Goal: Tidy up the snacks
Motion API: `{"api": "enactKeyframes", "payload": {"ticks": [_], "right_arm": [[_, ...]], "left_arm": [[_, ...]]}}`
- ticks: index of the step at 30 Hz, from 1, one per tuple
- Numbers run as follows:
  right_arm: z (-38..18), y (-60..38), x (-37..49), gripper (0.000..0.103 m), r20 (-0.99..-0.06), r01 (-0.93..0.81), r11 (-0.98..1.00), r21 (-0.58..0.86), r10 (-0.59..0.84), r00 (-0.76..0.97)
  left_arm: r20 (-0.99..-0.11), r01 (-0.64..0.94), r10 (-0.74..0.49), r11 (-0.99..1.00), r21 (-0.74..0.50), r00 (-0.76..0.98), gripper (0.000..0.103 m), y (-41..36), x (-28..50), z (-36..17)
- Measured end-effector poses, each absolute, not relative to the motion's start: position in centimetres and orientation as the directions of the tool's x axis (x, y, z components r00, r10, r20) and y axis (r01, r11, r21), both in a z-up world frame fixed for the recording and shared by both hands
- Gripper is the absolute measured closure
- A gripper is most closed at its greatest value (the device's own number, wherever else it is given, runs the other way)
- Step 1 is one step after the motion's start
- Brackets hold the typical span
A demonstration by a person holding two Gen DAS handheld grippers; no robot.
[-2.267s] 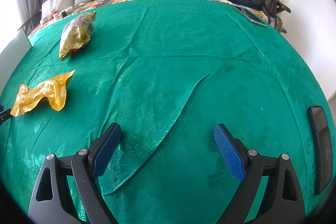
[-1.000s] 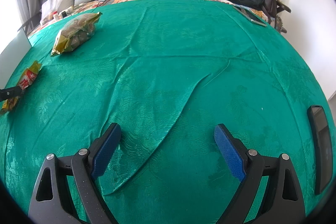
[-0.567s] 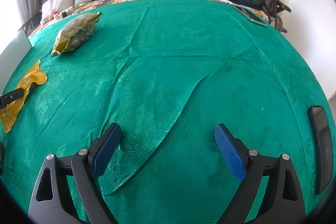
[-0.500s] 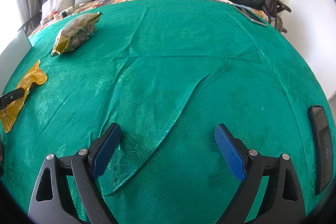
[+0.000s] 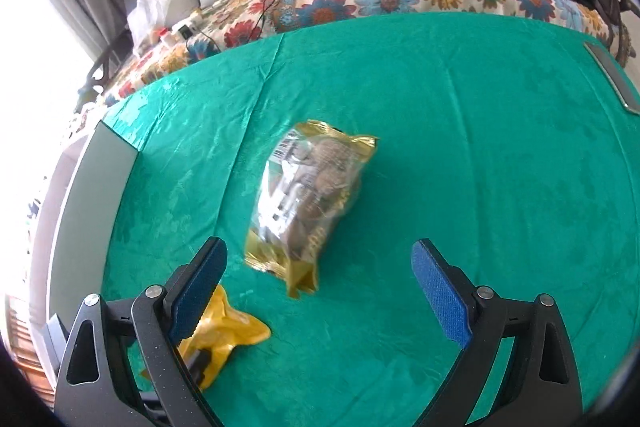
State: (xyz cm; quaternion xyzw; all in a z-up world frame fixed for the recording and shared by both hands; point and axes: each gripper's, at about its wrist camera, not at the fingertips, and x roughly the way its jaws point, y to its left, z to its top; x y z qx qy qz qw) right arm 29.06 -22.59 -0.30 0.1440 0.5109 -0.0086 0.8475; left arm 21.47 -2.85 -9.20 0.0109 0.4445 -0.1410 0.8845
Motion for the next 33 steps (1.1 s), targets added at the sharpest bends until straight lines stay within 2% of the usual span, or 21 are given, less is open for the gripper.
{"api": "enactKeyframes", "payload": {"ticks": [3, 4, 5, 6, 7, 11, 18, 21, 23, 25, 27, 33], "right_arm": [[-2.5, -19.8, 32.6, 0.007, -0.915, 0.186, 0.972, 0.143, 0.058, 0.399], [-2.9, -19.4, 33.0, 0.009, -0.920, 0.176, 0.980, 0.095, 0.018, 0.392], [-3.3, -19.3, 33.1, 0.012, -0.916, 0.146, 0.987, 0.069, 0.005, 0.402], [-3.3, -19.4, 32.8, 0.020, -0.905, 0.126, 0.991, 0.047, -0.012, 0.426], [-3.4, -20.0, 32.1, 0.036, -0.894, 0.115, 0.993, 0.035, -0.021, 0.447], [-3.6, -23.4, 28.3, 0.038, -0.887, 0.062, 0.996, 0.061, 0.025, 0.461], [-3.6, -26.2, 16.2, 0.037, -0.876, -0.034, 0.997, 0.076, 0.083, 0.475], [-4.1, -26.3, 12.6, 0.031, -0.836, -0.020, 0.998, 0.059, 0.060, 0.545], [-5.2, -26.3, 12.2, 0.019, -0.830, 0.003, 0.998, 0.069, 0.055, 0.556], [-7.1, -25.6, 12.9, 0.016, -0.860, 0.029, 0.999, 0.027, 0.009, 0.510], [-7.2, -24.2, 12.6, 0.015, -0.809, 0.017, 0.998, -0.055, -0.055, 0.585], [-7.7, -24.7, 12.6, 0.010, -0.784, 0.067, 0.998, -0.001, -0.043, 0.620]], "left_arm": [[-0.789, 0.259, -0.241, 0.960, -0.107, 0.565, 0.000, -2.8, 21.5, -9.2], [-0.789, 0.259, -0.240, 0.960, -0.107, 0.565, 0.000, -2.8, 21.5, -9.2], [-0.789, 0.259, -0.240, 0.960, -0.106, 0.565, 0.000, -2.9, 21.5, -9.2], [-0.790, 0.259, -0.240, 0.960, -0.106, 0.565, 0.000, -2.8, 21.5, -9.2], [-0.790, 0.259, -0.240, 0.960, -0.106, 0.565, 0.000, -2.8, 21.5, -9.2], [-0.790, 0.260, -0.240, 0.960, -0.107, 0.565, 0.000, -2.9, 21.6, -9.2], [-0.790, 0.259, -0.239, 0.960, -0.105, 0.565, 0.000, -2.9, 21.6, -9.3], [-0.790, 0.260, -0.239, 0.960, -0.104, 0.565, 0.000, -2.9, 21.7, -9.3], [-0.790, 0.259, -0.239, 0.960, -0.104, 0.565, 0.000, -2.9, 21.6, -9.3], [-0.790, 0.260, -0.239, 0.960, -0.105, 0.565, 0.000, -2.9, 21.6, -9.3], [-0.790, 0.260, -0.239, 0.960, -0.105, 0.565, 0.000, -2.9, 21.7, -9.3], [-0.790, 0.260, -0.238, 0.960, -0.104, 0.565, 0.000, -2.9, 21.6, -9.3]]}}
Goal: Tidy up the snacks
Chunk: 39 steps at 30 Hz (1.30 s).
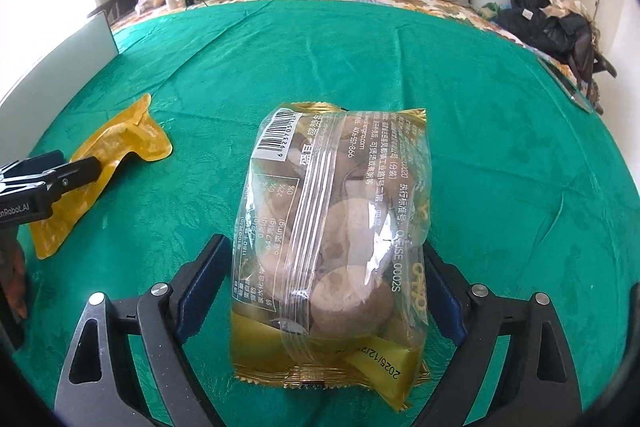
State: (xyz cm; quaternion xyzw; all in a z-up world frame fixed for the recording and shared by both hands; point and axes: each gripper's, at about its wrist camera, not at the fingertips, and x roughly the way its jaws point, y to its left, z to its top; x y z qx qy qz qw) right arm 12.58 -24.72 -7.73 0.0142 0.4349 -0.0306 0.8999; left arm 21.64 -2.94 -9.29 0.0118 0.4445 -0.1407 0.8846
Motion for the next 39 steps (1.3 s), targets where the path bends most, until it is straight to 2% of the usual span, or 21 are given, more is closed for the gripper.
{"api": "enactKeyframes", "payload": {"ticks": [39], "right_arm": [[-7.71, -24.67, 12.64, 0.008, -0.785, 0.069, 0.998, -0.001, -0.044, 0.618]], "left_arm": [[-0.790, 0.259, -0.239, 0.960, -0.105, 0.565, 0.000, -2.94, 21.64, -9.33]]}}
